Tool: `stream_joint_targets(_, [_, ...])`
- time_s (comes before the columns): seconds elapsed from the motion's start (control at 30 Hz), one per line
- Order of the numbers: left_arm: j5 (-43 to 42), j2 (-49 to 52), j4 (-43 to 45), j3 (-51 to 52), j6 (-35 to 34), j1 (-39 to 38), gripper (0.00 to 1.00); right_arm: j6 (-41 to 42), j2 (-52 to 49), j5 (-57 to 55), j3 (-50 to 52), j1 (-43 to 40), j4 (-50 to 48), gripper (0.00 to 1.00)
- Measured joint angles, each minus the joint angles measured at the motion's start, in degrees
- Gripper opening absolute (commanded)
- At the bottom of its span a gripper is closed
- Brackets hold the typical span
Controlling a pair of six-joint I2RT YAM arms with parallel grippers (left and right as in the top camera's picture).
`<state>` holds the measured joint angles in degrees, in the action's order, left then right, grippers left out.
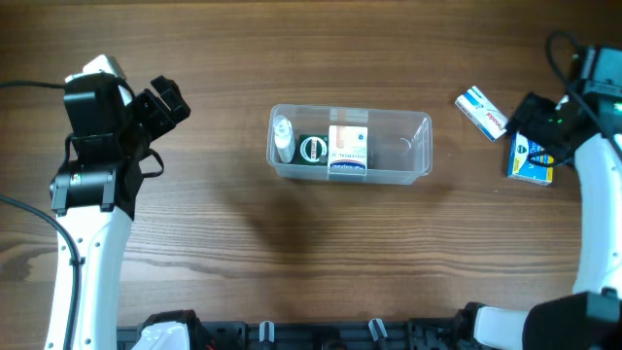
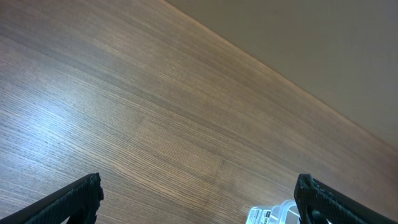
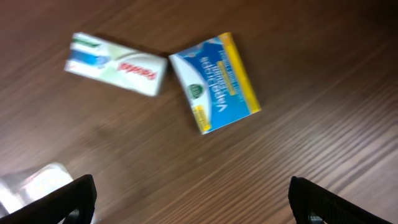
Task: Pack container
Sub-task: 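Move the right gripper to the blue Vicks VapoDrops pack and grasp it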
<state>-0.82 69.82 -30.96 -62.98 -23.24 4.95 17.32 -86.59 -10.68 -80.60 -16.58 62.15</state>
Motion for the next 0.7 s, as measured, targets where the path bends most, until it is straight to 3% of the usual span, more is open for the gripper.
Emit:
stream_joint_targets(0.4, [-0.02, 0.00, -0.02, 0.00, 0.00, 0.00, 1.00, -14.53, -15.39, 4.24, 0.68, -7.58, -10.05, 1.00])
stream_joint_targets(0.7, [-0.02, 0.00, -0.04, 0.00, 0.00, 0.00, 1.00, -16.59, -20.83, 6.43, 0.70, -11.19, -12.13, 1.00])
